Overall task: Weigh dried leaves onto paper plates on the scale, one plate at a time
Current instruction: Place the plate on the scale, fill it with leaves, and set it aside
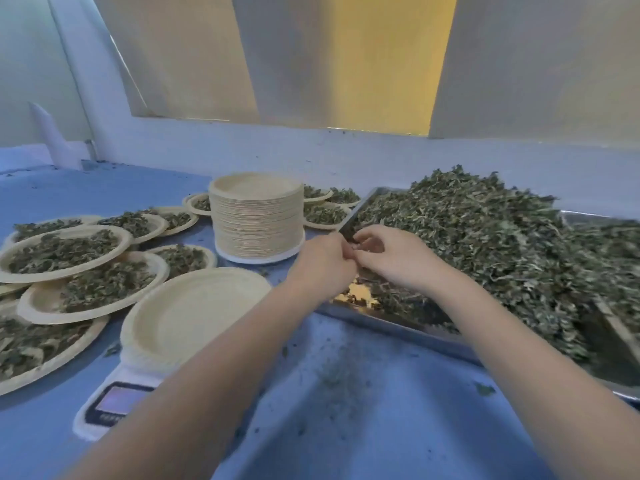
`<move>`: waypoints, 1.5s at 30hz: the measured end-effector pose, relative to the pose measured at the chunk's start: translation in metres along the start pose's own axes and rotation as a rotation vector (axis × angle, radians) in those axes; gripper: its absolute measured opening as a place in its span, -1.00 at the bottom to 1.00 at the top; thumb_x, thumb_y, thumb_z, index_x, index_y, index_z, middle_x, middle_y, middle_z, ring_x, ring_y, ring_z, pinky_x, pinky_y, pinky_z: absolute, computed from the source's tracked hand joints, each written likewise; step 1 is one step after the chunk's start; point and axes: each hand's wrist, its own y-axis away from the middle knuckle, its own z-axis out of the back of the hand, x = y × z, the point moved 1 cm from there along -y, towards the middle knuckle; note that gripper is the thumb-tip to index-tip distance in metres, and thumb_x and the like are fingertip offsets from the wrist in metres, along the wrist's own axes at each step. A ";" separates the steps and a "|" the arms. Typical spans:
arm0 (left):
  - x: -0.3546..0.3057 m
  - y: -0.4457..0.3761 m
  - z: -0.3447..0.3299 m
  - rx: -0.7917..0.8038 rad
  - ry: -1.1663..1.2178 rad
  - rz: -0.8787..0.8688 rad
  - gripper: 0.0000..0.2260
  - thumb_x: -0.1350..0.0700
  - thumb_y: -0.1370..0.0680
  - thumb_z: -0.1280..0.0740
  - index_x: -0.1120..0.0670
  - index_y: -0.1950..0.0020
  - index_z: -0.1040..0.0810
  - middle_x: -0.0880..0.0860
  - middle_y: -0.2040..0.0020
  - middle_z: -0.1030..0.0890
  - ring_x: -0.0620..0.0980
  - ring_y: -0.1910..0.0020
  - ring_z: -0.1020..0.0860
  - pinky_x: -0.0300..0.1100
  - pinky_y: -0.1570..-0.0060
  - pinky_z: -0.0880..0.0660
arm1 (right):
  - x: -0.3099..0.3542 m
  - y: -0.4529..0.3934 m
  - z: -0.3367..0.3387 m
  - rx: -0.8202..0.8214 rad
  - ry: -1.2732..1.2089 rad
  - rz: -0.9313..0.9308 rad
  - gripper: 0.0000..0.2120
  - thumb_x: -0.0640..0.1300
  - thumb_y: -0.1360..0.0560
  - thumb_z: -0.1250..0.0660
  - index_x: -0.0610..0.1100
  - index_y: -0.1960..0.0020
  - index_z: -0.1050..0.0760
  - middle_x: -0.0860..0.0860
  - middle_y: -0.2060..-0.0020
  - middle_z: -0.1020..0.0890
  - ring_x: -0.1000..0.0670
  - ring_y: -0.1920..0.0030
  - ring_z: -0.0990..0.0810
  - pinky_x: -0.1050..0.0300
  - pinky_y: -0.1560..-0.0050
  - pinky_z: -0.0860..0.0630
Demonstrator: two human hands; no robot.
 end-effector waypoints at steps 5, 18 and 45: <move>-0.016 -0.035 -0.040 0.298 -0.162 0.082 -0.65 0.06 -0.48 -0.34 0.16 -0.19 -0.37 0.18 -0.11 -0.53 0.10 0.02 -0.51 -0.15 0.25 -0.42 | -0.049 -0.007 0.022 0.068 0.274 -0.060 -0.32 0.00 -0.42 -0.43 -0.09 -0.46 -0.26 -0.06 -0.35 -0.42 -0.05 -0.24 -0.48 0.08 -0.18 -0.43; -0.001 -0.083 -0.074 0.314 0.136 0.249 -0.03 0.13 -0.38 -0.49 0.10 -0.54 0.15 0.25 -0.47 -0.01 0.26 -0.37 -0.23 -0.11 -0.07 -0.34 | -0.066 -0.125 -0.006 0.162 0.546 -0.105 -0.08 0.05 -0.37 -0.46 -0.03 -0.54 0.01 -0.23 -0.42 -0.22 -0.26 -0.28 -0.43 -0.05 -0.12 -0.46; -0.013 -0.084 -0.041 0.074 -0.007 0.047 -0.15 0.03 -0.30 -0.50 -0.01 -0.51 -0.16 0.03 -0.08 -0.55 -0.05 0.13 -0.53 -0.26 0.26 -0.42 | -0.054 -0.069 0.039 0.036 0.033 0.025 -0.60 -0.13 -0.38 -0.41 0.02 -0.20 -0.47 0.15 0.40 -0.46 0.22 0.59 -0.34 0.42 0.59 -0.24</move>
